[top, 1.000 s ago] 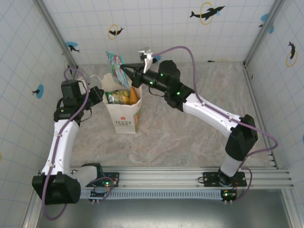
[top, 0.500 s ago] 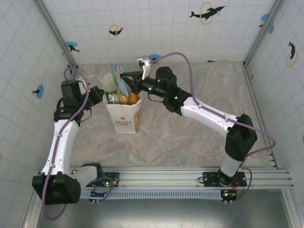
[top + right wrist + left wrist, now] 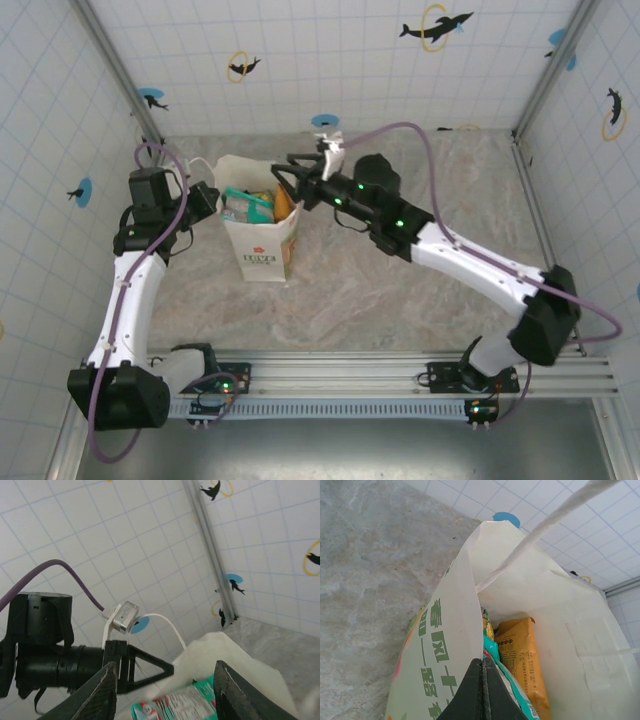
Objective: Place the snacks into the paper bag
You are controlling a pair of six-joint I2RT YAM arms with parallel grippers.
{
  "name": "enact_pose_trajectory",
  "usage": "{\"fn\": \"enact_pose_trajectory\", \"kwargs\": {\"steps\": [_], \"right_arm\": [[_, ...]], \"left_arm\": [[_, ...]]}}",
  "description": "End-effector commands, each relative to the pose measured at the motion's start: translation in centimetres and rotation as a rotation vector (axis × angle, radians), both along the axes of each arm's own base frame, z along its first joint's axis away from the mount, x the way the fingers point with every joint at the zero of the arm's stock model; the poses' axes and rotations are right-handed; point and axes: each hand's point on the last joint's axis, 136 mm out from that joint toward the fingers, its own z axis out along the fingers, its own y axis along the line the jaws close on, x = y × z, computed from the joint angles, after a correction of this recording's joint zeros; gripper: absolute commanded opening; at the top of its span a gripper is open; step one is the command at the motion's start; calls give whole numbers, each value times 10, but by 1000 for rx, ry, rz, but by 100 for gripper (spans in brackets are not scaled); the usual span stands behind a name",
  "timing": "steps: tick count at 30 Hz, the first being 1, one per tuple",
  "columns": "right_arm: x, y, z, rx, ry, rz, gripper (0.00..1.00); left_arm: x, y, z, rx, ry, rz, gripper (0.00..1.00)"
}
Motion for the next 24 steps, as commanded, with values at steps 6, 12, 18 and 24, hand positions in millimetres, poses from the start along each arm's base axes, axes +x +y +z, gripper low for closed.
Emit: {"fn": "enact_pose_trajectory", "kwargs": {"steps": [6, 12, 18, 24], "right_arm": [[1, -43, -26, 56, 139, -26, 58], [-2, -25, -36, 99, 249, 133, 59], [0, -5, -26, 122, 262, 233, 60], [17, 7, -21, 140, 261, 244, 58]], "left_arm": [[3, -6, 10, 8, -49, -40, 0], [3, -5, 11, 10, -51, -39, 0], [2, -5, 13, 12, -54, -40, 0], [2, -5, 13, 13, -54, -40, 0]]}}
